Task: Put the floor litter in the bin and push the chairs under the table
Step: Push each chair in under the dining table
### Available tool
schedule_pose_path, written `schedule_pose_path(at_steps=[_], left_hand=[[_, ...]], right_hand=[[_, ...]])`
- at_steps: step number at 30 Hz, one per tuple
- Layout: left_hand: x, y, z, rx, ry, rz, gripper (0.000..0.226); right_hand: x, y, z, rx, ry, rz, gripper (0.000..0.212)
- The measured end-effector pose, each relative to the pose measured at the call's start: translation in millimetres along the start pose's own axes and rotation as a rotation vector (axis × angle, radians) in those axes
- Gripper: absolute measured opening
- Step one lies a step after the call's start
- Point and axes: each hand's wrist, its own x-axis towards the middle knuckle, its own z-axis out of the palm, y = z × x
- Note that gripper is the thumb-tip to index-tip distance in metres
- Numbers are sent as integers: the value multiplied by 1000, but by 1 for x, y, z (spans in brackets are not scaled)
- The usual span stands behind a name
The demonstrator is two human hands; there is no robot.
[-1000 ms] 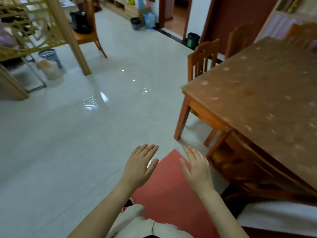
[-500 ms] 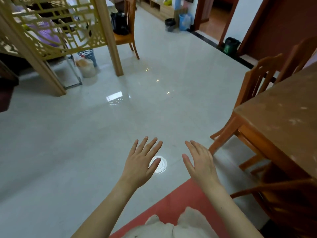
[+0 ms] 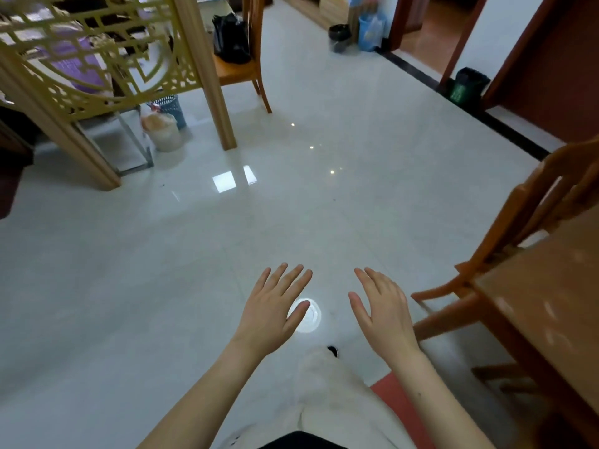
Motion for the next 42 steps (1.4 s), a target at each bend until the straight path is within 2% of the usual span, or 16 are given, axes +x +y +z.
schedule_pose_path(at_steps=[2,7,13,18,24,27,32,37,42], left_hand=[[52,1,-14,1,17,-5,53],[179,11,-42,-4,56,26,54],[304,23,-29,-39,-1,93,55],[405,21,0,-45,-69,198,57],[598,31,4,-65,-104,384,55],[699,53,-10,-69,-117,504,55],[827,102,-9,-93,-142,651,55],[906,149,38,-117,-255,711,57],[995,214,80,-106,-276,728,57]], right_hand=[[46,14,-16,6,24,7,49],[151,47,-62,-4,102,-12,49],[234,106,-78,-3,116,90,48],[304,155,-78,-28,106,178,49],[432,219,-122,-53,220,340,55],[483,248,-157,-41,319,458,57],[537,298,-197,-54,380,615,48],[580,370,-216,-53,394,721,46],[637,470,-260,-43,436,732,46]])
